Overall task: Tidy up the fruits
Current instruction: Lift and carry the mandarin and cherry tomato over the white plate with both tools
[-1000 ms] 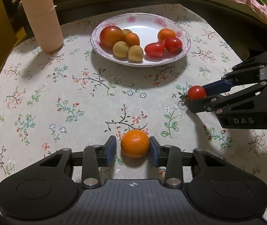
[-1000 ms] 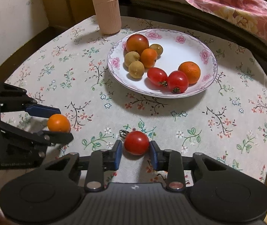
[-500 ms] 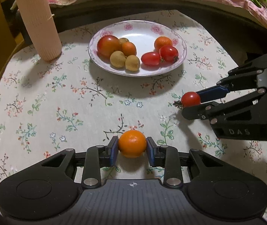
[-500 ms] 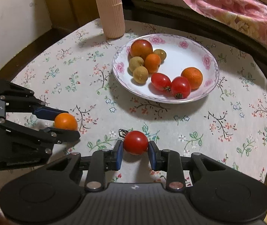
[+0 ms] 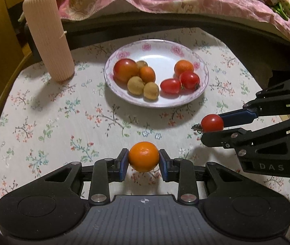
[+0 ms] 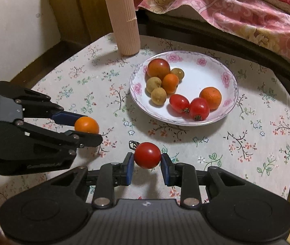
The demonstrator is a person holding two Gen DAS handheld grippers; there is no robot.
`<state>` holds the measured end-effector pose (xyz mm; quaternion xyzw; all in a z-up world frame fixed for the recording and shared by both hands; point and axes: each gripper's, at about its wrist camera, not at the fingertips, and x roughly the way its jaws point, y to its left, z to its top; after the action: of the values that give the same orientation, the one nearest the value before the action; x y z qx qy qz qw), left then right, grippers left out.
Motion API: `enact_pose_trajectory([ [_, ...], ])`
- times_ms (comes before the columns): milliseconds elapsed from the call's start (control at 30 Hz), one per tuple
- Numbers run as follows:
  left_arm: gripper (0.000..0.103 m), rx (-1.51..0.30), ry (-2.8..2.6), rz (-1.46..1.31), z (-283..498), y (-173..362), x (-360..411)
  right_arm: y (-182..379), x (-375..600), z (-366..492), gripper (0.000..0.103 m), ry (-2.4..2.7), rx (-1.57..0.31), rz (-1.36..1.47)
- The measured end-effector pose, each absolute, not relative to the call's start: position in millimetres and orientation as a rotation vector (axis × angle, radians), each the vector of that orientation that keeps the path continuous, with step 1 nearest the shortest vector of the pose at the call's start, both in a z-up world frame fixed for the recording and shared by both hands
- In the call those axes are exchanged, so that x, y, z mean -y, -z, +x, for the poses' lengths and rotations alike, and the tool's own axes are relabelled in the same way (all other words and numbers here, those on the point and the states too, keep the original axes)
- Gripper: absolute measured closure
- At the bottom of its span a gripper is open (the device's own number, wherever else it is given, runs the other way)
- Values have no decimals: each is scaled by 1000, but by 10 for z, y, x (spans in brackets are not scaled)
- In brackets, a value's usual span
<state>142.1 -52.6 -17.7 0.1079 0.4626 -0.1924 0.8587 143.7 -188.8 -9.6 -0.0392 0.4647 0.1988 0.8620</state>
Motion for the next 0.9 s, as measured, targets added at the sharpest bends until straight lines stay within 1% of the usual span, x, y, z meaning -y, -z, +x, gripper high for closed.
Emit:
enact_pose_trajectory([
  [900, 65, -856, 406, 161, 1712, -171, 740, -197, 2029, 1594, 72, -350, -875, 2],
])
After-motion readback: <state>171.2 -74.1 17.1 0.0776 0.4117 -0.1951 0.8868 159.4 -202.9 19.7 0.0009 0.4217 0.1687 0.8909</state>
